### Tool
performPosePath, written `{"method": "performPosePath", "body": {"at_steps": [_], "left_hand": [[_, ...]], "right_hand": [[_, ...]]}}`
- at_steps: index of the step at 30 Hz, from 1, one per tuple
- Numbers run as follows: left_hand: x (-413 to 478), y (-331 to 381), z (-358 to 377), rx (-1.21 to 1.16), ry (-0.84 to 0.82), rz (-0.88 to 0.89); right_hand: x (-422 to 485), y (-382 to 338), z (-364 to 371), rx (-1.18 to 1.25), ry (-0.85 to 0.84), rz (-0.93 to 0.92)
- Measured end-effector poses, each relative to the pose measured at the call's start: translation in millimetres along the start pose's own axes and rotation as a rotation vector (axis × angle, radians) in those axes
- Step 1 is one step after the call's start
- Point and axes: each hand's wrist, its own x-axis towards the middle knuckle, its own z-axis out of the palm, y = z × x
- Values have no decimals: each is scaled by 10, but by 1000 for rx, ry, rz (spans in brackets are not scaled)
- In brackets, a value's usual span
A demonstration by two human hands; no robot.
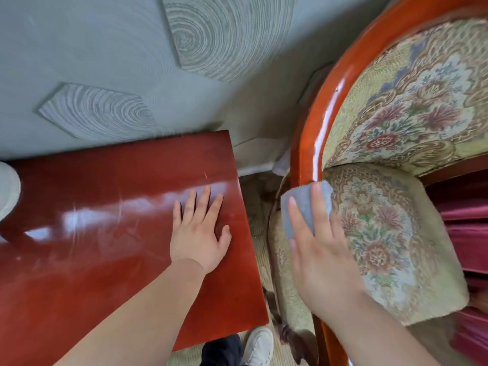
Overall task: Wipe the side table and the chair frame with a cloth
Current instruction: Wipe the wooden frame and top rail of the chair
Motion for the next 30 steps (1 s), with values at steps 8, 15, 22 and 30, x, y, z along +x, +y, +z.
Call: {"method": "performPosePath", "body": {"at_steps": [8, 15, 22, 30], "left_hand": [[65, 15, -271, 26, -243, -4], [444, 644, -1161, -504, -100, -130], [697, 1694, -1749, -921, 241, -181], [848, 2385, -1558, -723, 473, -490]], "right_hand": [[-92, 52, -214, 348, -48, 307], [386, 319, -694, 697, 51, 485], [1375, 1005, -702, 259, 146, -119], [2069, 1837, -927, -100, 235, -544]]}}
